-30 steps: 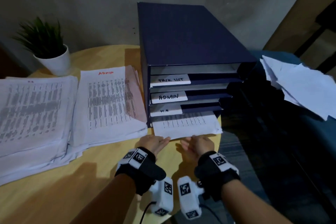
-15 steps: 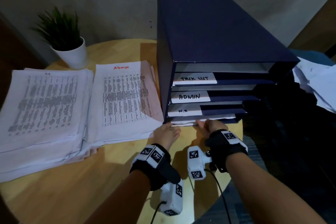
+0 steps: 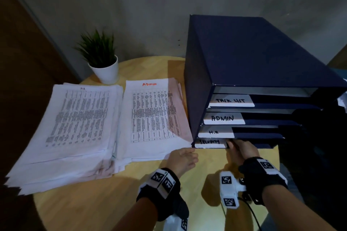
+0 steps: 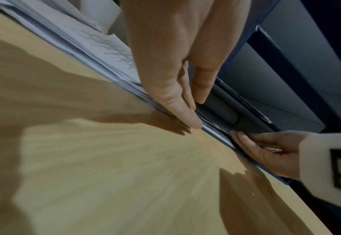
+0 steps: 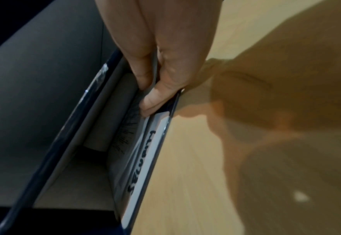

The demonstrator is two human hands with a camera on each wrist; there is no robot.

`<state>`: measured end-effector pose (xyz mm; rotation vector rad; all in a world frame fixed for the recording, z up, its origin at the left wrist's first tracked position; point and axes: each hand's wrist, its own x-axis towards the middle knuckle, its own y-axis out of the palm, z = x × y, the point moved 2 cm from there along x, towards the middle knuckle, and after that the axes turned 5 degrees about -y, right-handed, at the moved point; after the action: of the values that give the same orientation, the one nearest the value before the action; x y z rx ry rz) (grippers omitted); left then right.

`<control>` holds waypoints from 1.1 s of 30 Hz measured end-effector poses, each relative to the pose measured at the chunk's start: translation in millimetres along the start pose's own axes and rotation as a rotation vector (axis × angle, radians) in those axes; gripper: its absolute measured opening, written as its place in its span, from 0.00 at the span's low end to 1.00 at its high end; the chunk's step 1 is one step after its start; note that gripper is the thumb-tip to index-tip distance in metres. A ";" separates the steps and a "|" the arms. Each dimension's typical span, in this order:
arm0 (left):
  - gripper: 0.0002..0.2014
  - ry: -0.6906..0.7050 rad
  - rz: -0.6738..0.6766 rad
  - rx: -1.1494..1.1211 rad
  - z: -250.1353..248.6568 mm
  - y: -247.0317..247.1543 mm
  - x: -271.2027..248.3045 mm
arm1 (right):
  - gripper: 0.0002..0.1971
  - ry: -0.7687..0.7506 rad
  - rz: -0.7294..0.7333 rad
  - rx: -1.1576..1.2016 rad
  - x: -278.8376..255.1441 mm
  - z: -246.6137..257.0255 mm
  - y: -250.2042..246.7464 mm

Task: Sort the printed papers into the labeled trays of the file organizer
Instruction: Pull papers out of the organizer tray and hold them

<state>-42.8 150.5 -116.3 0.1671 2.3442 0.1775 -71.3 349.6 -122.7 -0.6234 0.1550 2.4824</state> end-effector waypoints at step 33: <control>0.22 0.325 -0.395 1.532 -36.8 -121.6 -20.8 | 0.26 -0.875 0.513 -1.807 -106.4 -8.9 146.6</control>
<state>-62.6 24.7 -97.8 0.3993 2.2199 -1.8938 -71.7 172.3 -84.7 0.0623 -2.6200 2.4053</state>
